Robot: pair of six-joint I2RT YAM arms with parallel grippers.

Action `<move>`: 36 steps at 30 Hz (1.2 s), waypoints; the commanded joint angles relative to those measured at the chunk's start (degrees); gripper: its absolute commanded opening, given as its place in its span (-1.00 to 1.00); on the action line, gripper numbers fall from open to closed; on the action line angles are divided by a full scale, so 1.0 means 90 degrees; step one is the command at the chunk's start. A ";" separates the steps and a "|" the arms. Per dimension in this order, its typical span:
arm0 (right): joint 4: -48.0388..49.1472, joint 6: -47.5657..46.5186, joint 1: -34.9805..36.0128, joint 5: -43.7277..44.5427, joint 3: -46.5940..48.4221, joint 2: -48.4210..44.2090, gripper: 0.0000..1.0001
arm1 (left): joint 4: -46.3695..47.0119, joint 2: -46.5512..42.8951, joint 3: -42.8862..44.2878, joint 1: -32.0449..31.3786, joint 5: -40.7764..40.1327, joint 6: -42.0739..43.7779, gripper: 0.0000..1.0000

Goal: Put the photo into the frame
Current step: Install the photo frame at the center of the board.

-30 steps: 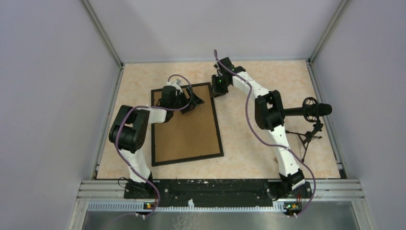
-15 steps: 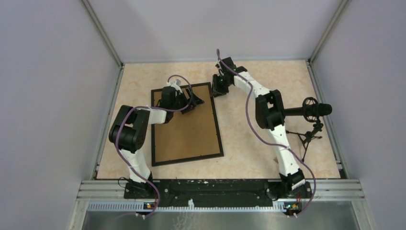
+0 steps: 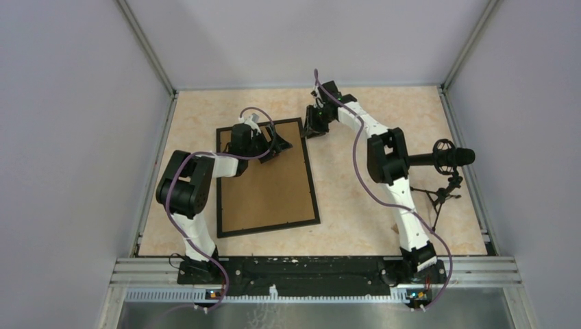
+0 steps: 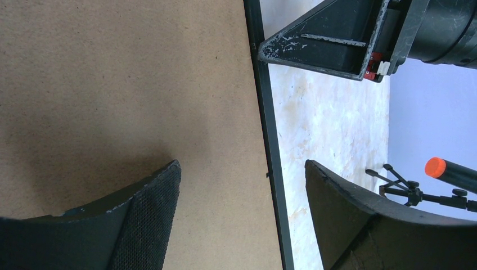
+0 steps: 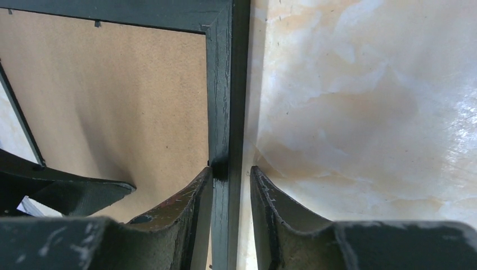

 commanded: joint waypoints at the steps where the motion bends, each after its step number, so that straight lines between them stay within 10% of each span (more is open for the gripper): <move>1: -0.0023 -0.0038 -0.0174 -0.0033 0.0185 0.0316 -0.38 | 0.0107 0.0187 -0.0098 0.0013 0.0013 0.0041 0.71; 36: -0.1533 -0.0389 0.0774 0.2166 0.0954 0.1315 -0.39 | 0.0128 0.0266 -0.0047 0.0021 0.0140 0.0013 0.71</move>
